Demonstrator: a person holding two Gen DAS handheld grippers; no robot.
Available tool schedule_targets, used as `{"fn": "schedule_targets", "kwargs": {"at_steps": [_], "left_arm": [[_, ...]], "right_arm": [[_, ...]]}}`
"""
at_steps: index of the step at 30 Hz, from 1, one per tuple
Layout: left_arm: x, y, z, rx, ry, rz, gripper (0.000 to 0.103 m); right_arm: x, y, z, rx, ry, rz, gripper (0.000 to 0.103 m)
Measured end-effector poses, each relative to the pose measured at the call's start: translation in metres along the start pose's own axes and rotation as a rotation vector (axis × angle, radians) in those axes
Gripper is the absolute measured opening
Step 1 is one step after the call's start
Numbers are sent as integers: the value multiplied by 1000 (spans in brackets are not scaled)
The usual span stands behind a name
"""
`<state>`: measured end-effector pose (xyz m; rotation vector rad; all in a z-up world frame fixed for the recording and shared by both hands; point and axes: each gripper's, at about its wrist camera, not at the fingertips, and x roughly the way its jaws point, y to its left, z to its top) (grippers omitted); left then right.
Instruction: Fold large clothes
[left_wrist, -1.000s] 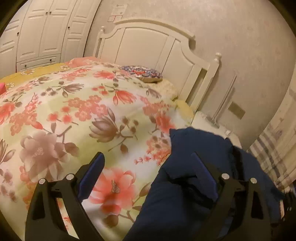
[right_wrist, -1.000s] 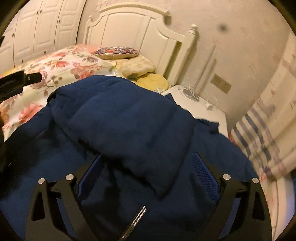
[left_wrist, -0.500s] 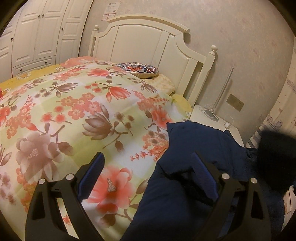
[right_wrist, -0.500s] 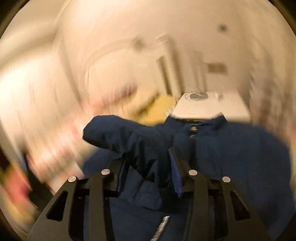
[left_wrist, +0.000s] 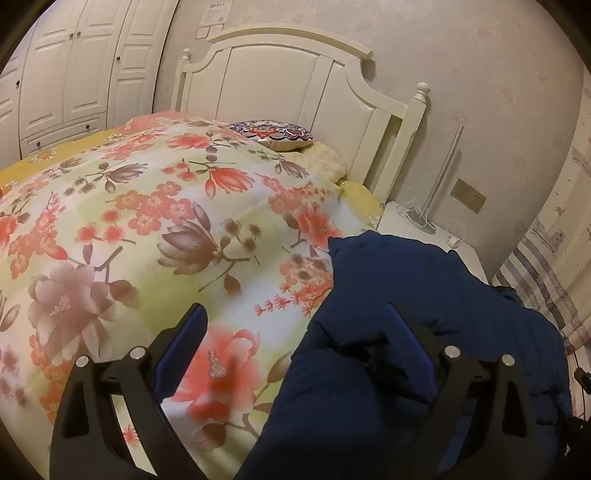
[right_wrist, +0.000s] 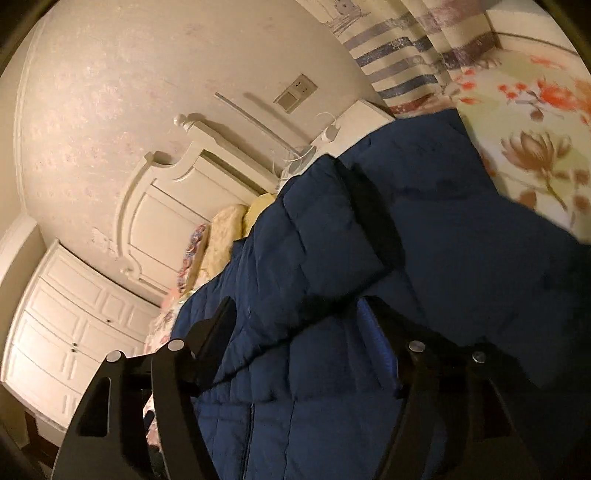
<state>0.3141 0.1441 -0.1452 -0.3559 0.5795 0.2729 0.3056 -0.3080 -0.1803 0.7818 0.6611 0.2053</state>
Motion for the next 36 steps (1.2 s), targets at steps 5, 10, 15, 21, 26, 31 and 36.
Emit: {"fn": "schedule_targets", "kwargs": {"at_steps": [5,10,15,21,26,31,36], "left_arm": [[0,-6,-1,32,-3,-3,95],[0,-8,-1,39,-4,-7,95],[-3,-6,-1,25,-19,-15,95],[-11,-9,0,33,-46,-47,96],[-12,-15,-2,67,-45,-51,98],[-10,-14,-2,63,-36,-47,98],[-10,-18,-3,84,-33,-42,99]], "right_arm": [[23,1,7,25,68,-80,77],[35,5,12,-8,2,-105,54],[-16,35,3,-108,-120,35,32],[-74,37,-30,-215,-140,6,32],[-55,-26,-37,-21,-29,-110,33],[-82,10,-26,-151,-183,-233,33],[-45,83,-19,-504,-145,-289,98]]}}
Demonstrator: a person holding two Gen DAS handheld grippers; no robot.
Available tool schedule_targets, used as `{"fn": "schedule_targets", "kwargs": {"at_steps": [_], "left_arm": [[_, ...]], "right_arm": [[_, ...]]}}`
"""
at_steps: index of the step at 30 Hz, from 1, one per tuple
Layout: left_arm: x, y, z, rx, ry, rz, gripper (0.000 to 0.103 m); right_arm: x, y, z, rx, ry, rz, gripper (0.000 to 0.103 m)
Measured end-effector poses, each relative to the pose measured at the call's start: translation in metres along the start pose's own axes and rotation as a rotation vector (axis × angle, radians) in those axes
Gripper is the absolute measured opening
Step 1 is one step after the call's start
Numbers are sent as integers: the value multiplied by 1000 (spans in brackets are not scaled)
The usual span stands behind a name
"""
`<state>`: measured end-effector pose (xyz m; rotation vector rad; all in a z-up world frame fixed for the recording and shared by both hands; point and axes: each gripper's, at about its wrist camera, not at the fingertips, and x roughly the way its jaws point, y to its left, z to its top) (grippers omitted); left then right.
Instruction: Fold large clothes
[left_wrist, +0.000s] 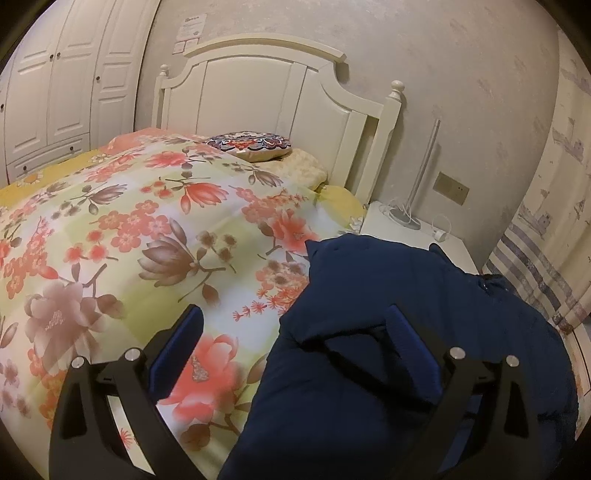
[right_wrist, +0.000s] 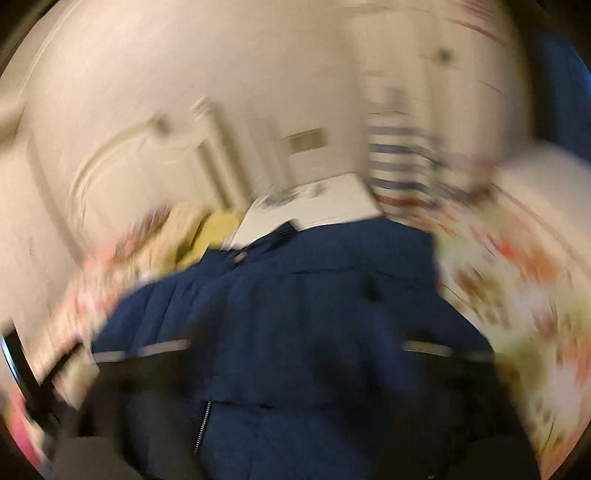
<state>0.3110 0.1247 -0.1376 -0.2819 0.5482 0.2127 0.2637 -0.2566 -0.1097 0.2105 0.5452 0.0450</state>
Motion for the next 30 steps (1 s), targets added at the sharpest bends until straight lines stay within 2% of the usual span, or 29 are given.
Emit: {"fn": "schedule_targets", "kwargs": {"at_steps": [3,6,8,9,11,14,16,18,20,22,23,24,25,27,29,30], "left_arm": [[1,3,0,-11,7,-2,99],[2,6,0,-25,15,-5,100],[2,6,0,-26,16,-8,99],[1,6,0,-22,16,-11,99],[-2,3,1,-15,13,-11,100],[-15,-10,14,-2,5,-85,99],[-16,-24,29,1,52,-190,101],[-6,-37,36,7,121,-237,101],[14,-56,29,88,189,-255,101],[35,-71,8,172,277,-252,101],[47,-80,-9,241,328,-210,100],[50,-87,-19,308,337,-162,100],[47,-92,-19,333,331,-150,100],[40,-93,-8,308,352,-196,100],[30,-85,16,203,351,-275,100],[26,-84,26,183,339,-298,100]], "right_arm": [[29,52,-3,-269,25,-47,88],[51,64,-16,-384,90,-40,81],[74,54,-27,-422,191,-105,79],[80,47,-37,-426,233,-115,79],[79,28,-41,-377,236,-45,78],[78,22,-43,-360,233,-27,79],[79,26,-45,-381,231,-45,81],[79,28,-48,-394,227,-55,81],[79,30,-47,-387,225,-48,81],[78,30,-47,-381,223,-41,81],[78,30,-46,-380,222,-40,81],[78,30,-46,-379,221,-39,81],[77,30,-46,-377,220,-36,81],[77,29,-46,-375,218,-33,81],[78,28,-46,-370,220,-28,81],[78,28,-47,-370,219,-27,81]]}}
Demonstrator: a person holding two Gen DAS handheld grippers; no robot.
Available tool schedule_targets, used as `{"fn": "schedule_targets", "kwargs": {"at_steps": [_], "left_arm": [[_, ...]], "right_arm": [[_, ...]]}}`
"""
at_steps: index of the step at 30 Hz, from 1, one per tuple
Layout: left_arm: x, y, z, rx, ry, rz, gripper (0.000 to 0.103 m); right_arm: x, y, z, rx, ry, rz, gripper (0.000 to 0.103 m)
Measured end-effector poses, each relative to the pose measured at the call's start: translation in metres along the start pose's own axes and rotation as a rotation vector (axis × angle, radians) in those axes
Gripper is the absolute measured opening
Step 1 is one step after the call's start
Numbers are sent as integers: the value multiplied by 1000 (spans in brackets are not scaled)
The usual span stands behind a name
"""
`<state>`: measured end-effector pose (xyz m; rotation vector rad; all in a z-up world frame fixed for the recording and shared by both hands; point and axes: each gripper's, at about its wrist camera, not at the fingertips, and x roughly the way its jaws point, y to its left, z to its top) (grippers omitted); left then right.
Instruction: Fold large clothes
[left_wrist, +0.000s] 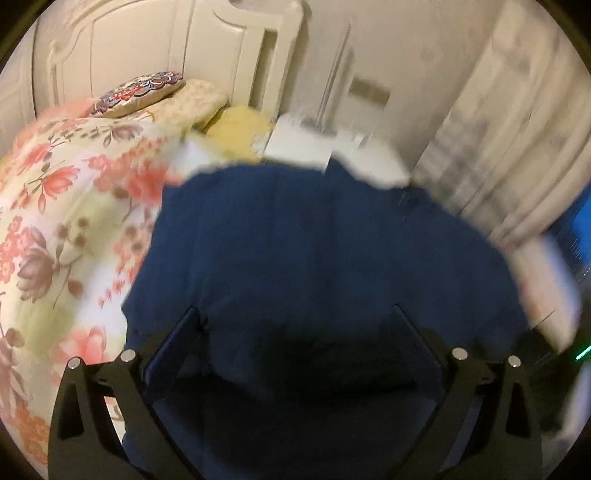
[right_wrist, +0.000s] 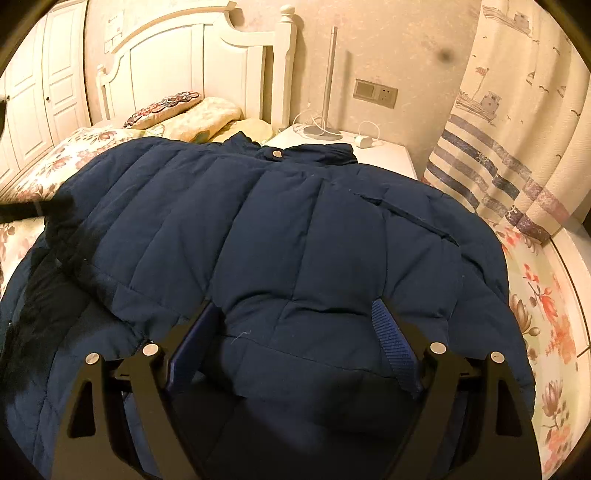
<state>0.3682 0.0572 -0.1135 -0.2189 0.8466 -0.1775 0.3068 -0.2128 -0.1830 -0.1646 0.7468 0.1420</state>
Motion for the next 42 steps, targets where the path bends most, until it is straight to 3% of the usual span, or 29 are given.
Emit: {"fn": "schedule_targets", "kwargs": {"at_steps": [4,6,9,10,11,13,16,18,20,22,24,26,29,32,36,42], "left_arm": [[-7,-8,43,7,-82,-5,101],[16,-9,56,-3,-38,14,101],[76,-2,63,-50,103,36,101],[96,-2,60,-33,145,73,101],[105,-8,58,24,138,125,101],[105,-21,58,69,150,181,101],[88,-30,71,37,110,96,101],[83,-35,79,48,76,111,101],[96,-35,83,50,103,124,101],[128,-30,76,55,185,165,101],[130,-39,68,133,139,208,101],[122,-44,64,146,125,218,101],[84,-53,45,141,76,182,101],[48,-72,13,251,8,190,101],[53,-73,-21,343,44,229,101],[64,-60,-32,322,29,195,101]], "right_arm": [[-1,-1,0,-2,0,-1,81],[-1,-1,0,0,0,2,81],[-1,0,0,-1,1,1,81],[-1,-1,0,0,1,3,81],[-2,-1,0,0,-1,9,82],[-2,-1,0,4,-2,14,82],[-1,0,0,5,2,19,83],[-1,1,1,3,3,19,84],[-1,1,1,3,2,21,84],[-1,1,1,5,2,24,84],[-2,1,1,5,-1,28,84],[-1,1,1,8,0,31,84],[-1,2,1,10,0,35,84],[-3,2,1,13,-4,37,84],[-3,2,1,10,-7,34,85],[-11,1,0,19,-48,3,85]]}}
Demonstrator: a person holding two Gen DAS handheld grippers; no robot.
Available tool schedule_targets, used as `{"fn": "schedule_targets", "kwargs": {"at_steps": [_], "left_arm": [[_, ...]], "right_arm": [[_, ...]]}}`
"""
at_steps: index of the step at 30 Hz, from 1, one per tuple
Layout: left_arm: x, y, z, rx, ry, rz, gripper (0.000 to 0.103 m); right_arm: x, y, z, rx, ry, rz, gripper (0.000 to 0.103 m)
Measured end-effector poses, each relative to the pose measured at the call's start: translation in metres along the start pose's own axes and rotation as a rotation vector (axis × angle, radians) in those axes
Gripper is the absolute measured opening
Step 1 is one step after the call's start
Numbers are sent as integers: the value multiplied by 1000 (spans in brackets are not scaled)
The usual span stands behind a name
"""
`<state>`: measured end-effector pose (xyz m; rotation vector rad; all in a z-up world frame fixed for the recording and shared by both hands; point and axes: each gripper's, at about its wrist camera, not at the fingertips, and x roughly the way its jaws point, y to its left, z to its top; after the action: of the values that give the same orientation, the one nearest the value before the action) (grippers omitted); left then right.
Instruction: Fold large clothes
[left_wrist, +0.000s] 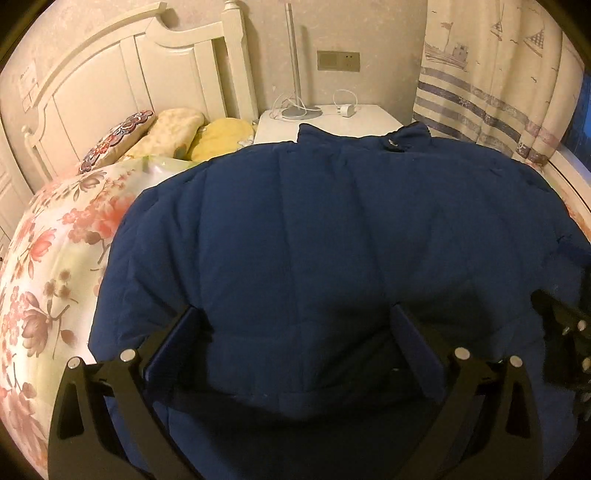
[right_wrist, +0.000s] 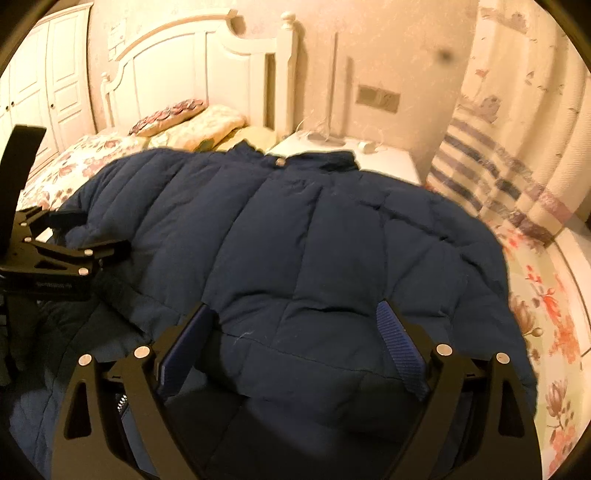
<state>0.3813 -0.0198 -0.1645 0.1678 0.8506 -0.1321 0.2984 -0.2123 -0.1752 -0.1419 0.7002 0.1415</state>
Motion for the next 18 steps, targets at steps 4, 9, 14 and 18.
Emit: {"fn": "schedule_targets", "kwargs": {"at_steps": [4,9,14,18], "left_arm": [[0,2,-3,-7,-5,-13,101],[-1,-1,-4,-5,-8,-9,101],[-1,-1,-4,-8,-9,-16,101],[0,1,-3,-12,-12,-23,101]], "right_arm": [[-21,-23,-2,118,-109,-25,85],[-28,-45,9,206,-143,-74,86],[-3,-43,37,77,-62,-115,92],[46,-61,33,118,86,-37,99]]}}
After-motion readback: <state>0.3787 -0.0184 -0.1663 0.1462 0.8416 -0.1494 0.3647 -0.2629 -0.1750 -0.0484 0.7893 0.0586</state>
